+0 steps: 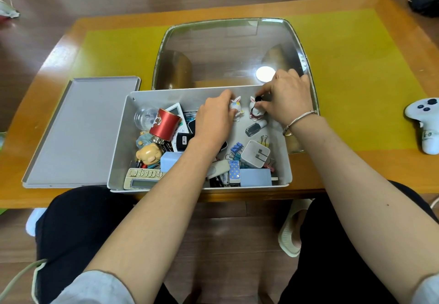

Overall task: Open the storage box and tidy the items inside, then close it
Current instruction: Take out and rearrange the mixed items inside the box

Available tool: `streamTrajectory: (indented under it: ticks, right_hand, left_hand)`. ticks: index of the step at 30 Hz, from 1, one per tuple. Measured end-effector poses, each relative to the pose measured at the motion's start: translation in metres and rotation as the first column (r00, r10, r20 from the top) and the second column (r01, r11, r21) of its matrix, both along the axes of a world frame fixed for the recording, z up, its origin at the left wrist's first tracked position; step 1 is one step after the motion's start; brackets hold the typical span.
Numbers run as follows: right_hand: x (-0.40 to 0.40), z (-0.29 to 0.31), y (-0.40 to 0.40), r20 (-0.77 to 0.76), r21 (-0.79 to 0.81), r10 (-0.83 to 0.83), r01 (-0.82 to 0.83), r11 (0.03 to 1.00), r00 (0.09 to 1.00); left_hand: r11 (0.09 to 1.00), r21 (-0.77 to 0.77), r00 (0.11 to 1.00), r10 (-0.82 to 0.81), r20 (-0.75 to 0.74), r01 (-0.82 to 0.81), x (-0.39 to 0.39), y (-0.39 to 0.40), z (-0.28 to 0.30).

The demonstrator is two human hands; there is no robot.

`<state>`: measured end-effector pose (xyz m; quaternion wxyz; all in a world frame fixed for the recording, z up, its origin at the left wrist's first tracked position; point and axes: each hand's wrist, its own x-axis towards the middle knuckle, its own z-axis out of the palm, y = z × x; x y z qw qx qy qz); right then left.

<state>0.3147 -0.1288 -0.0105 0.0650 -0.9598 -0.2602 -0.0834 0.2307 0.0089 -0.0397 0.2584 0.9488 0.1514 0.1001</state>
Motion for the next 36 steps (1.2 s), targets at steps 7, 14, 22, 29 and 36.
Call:
streamTrajectory:
  ticks: [7, 14, 22, 29, 36]
  right_hand:
    - [0.002, 0.000, 0.000, -0.020, 0.027, -0.001, 0.002, 1.000, 1.000]
    - [0.002, 0.001, -0.001, -0.011, 0.043, -0.012, 0.013, 0.999, 1.000]
    - [0.003, 0.002, -0.002, -0.032, 0.056, -0.002, 0.004, 0.998, 0.999]
    - [0.004, 0.002, -0.003, -0.045, 0.075, 0.008, -0.004, 0.997, 0.999]
    - [0.004, 0.004, -0.003, -0.059, 0.054, 0.013, -0.010, 0.999, 0.998]
  left_hand:
    - [1.000, -0.008, 1.000, -0.017, 0.008, 0.017, 0.004, -0.004, -0.001]
    - [1.000, 0.001, 1.000, -0.026, 0.011, 0.026, 0.007, -0.013, 0.000]
    - [1.000, -0.016, 1.000, -0.016, 0.009, 0.016, 0.007, -0.014, 0.000]
    - [1.000, -0.029, 0.999, -0.010, 0.036, 0.011, 0.005, -0.016, 0.000]
    - [0.999, -0.052, 0.999, -0.008, 0.038, 0.010, 0.004, -0.015, 0.000]
